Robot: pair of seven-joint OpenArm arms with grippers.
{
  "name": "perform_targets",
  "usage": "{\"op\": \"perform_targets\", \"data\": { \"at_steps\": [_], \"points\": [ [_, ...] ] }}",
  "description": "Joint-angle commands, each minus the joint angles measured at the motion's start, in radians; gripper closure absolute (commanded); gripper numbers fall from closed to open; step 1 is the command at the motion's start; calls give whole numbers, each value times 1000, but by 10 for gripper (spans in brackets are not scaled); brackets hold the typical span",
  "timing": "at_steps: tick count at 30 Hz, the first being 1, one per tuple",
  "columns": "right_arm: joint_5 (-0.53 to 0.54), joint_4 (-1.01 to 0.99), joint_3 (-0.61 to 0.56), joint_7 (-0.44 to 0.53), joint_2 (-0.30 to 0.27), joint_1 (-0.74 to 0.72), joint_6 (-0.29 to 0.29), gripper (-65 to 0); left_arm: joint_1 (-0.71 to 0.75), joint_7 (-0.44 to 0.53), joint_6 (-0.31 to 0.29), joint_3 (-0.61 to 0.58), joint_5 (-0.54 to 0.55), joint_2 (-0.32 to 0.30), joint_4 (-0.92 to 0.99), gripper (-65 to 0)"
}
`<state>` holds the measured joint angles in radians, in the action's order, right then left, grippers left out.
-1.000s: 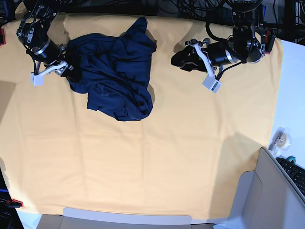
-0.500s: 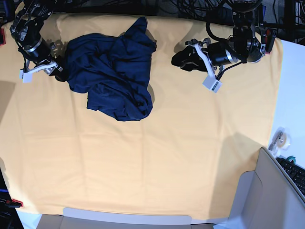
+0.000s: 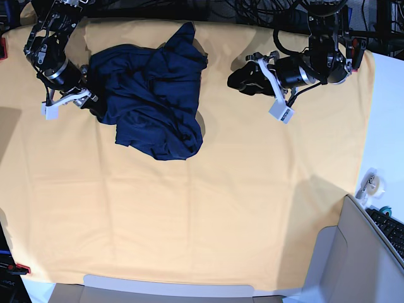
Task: Fold the T-shirt properly
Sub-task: 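Move the right gripper to the shirt's side edge, then fold the shirt's side edge inward over the pile with the right gripper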
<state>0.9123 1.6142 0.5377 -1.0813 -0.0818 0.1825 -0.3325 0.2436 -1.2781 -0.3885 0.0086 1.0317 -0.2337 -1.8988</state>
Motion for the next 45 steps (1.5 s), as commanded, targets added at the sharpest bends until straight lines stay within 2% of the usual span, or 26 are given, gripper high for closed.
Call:
{"op": "perform_targets", "data": {
  "at_steps": [1, 3, 4, 9, 13, 16, 21, 24, 32, 38, 45],
  "points": [
    [8, 11, -1, -7, -6, -5, -7, -185, -7, 12, -3, 6, 20, -8, -17, -218],
    [8, 11, -1, -7, -6, -7, -7, -47, -7, 12, -3, 6, 20, -8, -17, -218],
    [8, 11, -1, -13, -6, -8, -7, 0, -7, 12, -3, 6, 20, -8, -17, -218],
    [14, 113, -6, -13, -6, 21, -9, 0, -5, 12, -3, 6, 22, -8, -17, -218],
    [11, 309, -97, -12, 0, 55, -10, 0, -3, 12, -3, 6, 22, -8, -17, -218],
    [11, 406, -216, -13, -3, 59, -10, 0, -3, 12, -3, 6, 20, -8, -17, -218],
    [1, 410, -456, -13, -8, 38, -10, 0, -3, 12, -3, 8, 20, -8, -17, -218],
    [-42, 410, -586, -15, -14, 27, -10, 0, -2, 12, -3, 8, 17, -8, -17, -218],
    [-121, 409, -827, -15, -129, -18, -9, 0, -3, 12, -3, 8, 17, -8, -15, -218],
    [-150, 409, -908, -15, -214, -48, -9, 0, -7, 12, -3, 8, 17, -8, -15, -218],
    [-149, 410, -947, -15, -230, -93, -9, -3, -7, 12, -3, 8, 19, -8, -18, -218]
  ]
}}
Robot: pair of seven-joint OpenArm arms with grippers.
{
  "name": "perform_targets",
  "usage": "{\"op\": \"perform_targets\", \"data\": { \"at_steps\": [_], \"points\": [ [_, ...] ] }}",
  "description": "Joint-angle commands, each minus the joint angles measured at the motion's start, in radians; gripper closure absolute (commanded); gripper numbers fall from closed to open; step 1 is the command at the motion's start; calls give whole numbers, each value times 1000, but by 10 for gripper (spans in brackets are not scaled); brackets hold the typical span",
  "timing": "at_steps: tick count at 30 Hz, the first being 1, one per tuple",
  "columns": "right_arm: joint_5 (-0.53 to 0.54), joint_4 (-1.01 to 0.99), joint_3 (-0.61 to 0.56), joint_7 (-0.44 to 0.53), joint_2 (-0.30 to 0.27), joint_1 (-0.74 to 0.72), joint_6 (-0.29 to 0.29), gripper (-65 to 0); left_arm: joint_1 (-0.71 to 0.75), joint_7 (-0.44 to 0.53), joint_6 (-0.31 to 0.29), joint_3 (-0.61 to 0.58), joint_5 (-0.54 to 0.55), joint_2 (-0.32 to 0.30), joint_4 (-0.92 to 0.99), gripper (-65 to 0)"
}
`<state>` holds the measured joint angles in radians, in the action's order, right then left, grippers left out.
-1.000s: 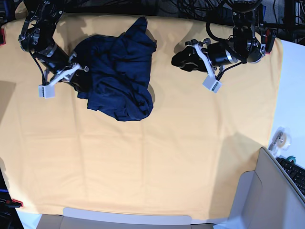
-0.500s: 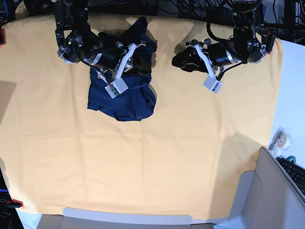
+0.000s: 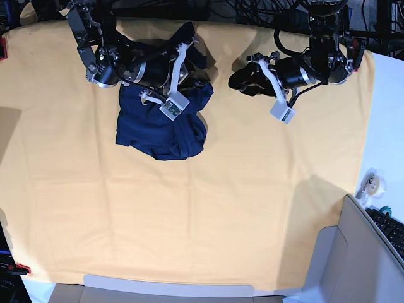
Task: Fold the T-shirt properly
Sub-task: 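Fold the shirt's side edge inward over the pile with the right gripper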
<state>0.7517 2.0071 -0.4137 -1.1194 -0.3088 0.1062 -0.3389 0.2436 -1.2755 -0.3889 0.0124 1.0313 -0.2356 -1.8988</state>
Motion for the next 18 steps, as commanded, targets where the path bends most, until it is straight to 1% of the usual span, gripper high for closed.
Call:
{"op": "perform_targets", "data": {
  "at_steps": [1, 6, 8, 10, 12, 14, 15, 16, 17, 18],
  "points": [
    [12, 17, 5, 23, -3, -27, -2, -20, -8, 9, -3, 4, 19, -6, -18, -218],
    [13, 21, 3, 23, 6, -69, -4, -194, -8, 9, -3, 4, 17, -6, -18, -218],
    [13, 21, 3, 23, 6, -89, -4, -248, -8, 9, -3, 4, 17, -6, -18, -218],
    [13, 21, 11, 29, 9, -116, -4, -281, -8, 9, -3, 4, 17, -6, -18, -218],
    [16, 22, 26, 32, 29, -144, -2, -282, -8, 9, -3, 4, 17, -6, -18, -218],
    [45, 19, 89, 43, 46, -156, 2, -266, -8, 9, -3, 4, 17, -6, -18, -218],
    [65, 17, 132, 63, 46, -152, 4, -249, -8, 9, -3, 4, 17, -6, -18, -218],
    [85, 17, 172, 81, 46, -144, 4, -219, -8, 9, -3, 4, 17, -6, -18, -218],
    [105, 17, 223, 100, 43, -116, 5, -168, -8, 9, -3, 4, 17, -6, -18, -218],
    [121, 17, 281, 118, 41, -84, 14, -90, -8, 9, -3, 4, 17, -6, -18, -218]
  ]
}}
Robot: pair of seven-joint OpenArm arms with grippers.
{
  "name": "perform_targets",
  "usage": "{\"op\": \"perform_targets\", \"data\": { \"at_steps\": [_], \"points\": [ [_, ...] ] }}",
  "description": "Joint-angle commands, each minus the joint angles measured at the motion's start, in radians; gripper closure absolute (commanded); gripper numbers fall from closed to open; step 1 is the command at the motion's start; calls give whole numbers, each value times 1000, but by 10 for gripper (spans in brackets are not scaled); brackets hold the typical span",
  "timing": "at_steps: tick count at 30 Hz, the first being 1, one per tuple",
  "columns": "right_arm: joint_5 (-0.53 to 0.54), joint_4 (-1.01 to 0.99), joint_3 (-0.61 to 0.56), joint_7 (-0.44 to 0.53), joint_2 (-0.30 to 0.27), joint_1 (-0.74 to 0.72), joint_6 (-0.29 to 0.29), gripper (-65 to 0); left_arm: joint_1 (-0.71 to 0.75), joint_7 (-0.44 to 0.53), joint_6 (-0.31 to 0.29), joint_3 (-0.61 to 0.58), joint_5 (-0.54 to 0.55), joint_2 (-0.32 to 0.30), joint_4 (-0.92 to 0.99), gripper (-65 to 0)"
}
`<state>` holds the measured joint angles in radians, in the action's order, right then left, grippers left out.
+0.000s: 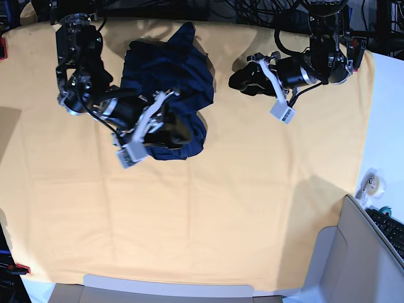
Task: Fold the T-shirt properly
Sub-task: 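Fold the shirt's side edge inward over the pile with the right gripper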
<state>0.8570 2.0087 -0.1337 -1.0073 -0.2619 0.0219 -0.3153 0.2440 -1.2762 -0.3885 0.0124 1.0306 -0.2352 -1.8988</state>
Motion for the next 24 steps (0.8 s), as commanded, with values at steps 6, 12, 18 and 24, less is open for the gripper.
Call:
{"op": "perform_targets", "data": {
  "at_steps": [6, 12, 18, 24],
  "points": [
    [46, 17, 177, 54, -6, 154, 198, 0, -5, 10, -3, 4, 17, -6, -15, -218],
    [-123, 16, 127, 46, 40, 197, 370, 0, -7, 10, -3, 4, 17, -6, -15, -218],
    [-229, 13, -1, -18, 92, 158, 436, 0, -7, 10, -3, 4, 17, -6, -14, -218],
    [-233, -52, -179, -40, 125, 65, 431, 0, -7, 10, -2, 4, 17, -6, -14, -218]
  ]
}}
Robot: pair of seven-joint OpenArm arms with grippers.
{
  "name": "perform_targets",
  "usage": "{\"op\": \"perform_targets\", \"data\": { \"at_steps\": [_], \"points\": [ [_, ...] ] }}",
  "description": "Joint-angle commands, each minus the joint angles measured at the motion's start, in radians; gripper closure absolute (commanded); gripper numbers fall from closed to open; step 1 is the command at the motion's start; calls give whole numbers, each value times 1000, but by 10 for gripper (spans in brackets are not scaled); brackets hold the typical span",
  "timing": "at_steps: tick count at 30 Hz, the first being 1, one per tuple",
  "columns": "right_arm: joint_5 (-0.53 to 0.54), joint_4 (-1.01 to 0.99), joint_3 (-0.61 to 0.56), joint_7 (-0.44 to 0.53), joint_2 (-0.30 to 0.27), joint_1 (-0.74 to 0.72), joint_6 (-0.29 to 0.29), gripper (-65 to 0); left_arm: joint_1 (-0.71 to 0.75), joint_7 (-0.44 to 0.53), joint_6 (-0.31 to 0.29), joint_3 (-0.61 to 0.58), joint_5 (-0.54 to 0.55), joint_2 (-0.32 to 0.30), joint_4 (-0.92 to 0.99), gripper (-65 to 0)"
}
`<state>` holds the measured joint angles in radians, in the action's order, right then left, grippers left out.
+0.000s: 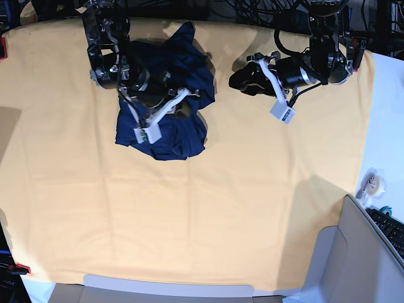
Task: Fold the T-shirt properly
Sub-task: 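Fold the shirt's side edge inward over the pile with the right gripper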
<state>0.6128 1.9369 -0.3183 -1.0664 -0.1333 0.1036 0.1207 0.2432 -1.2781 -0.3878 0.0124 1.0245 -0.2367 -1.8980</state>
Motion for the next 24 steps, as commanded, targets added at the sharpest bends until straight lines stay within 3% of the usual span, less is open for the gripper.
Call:
{"op": "perform_targets", "data": {
  "at_steps": [1, 6, 11, 14, 19, 24],
  "points": [
    [11, 22, -32, 19, -4, -41, -5, 0, -6, 12, -3, 4, 23, -5, -15, -218],
    [11, 23, -137, 21, -4, -115, -5, 0, -6, 12, -3, 4, 23, -5, -15, -218],
    [11, 34, -123, 21, -9, -133, -3, 0, -6, 12, -3, 5, 21, -6, -15, -218],
    [8, 100, 15, 24, -12, -69, 29, 0, -6, 12, -3, 37, 21, -6, -15, -218],
    [31, 111, 195, 107, -56, 61, 193, 0, -5, 12, -3, 51, 21, -6, -13, -218],
    [-15, 78, 212, 107, -44, 114, 193, 0, -3, 12, -3, 51, 21, -6, -13, -218]
  ]
}}
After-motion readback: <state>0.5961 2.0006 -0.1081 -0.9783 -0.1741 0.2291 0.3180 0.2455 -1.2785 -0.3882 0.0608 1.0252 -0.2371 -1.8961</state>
